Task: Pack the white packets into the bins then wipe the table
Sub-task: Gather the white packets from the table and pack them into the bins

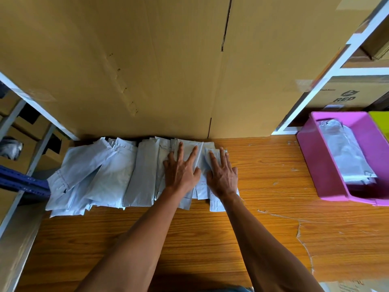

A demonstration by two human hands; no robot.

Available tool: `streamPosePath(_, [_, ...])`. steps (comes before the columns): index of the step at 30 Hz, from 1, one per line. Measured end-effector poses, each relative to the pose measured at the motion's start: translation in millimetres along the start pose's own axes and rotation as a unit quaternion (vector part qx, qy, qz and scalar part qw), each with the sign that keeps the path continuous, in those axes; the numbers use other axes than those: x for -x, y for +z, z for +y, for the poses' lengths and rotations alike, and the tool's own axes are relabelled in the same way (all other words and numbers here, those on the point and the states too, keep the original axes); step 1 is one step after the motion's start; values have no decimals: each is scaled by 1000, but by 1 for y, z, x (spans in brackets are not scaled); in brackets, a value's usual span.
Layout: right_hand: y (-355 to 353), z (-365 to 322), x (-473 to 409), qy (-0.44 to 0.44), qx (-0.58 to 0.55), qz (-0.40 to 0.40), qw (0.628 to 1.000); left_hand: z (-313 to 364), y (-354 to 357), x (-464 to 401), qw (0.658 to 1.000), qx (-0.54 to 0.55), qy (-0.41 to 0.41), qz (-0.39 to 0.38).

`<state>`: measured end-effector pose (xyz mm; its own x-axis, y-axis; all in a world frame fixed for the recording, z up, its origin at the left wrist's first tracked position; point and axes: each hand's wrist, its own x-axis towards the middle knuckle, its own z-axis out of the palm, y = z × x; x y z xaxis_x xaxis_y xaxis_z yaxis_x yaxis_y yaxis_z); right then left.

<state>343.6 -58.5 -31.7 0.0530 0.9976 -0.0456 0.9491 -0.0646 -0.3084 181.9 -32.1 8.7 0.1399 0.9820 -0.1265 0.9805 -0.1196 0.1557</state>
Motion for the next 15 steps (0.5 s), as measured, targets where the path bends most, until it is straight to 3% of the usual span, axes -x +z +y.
streamPosePath(15, [-55, 8, 38, 19, 19, 31, 999, 26, -24, 37, 998, 21, 41, 37])
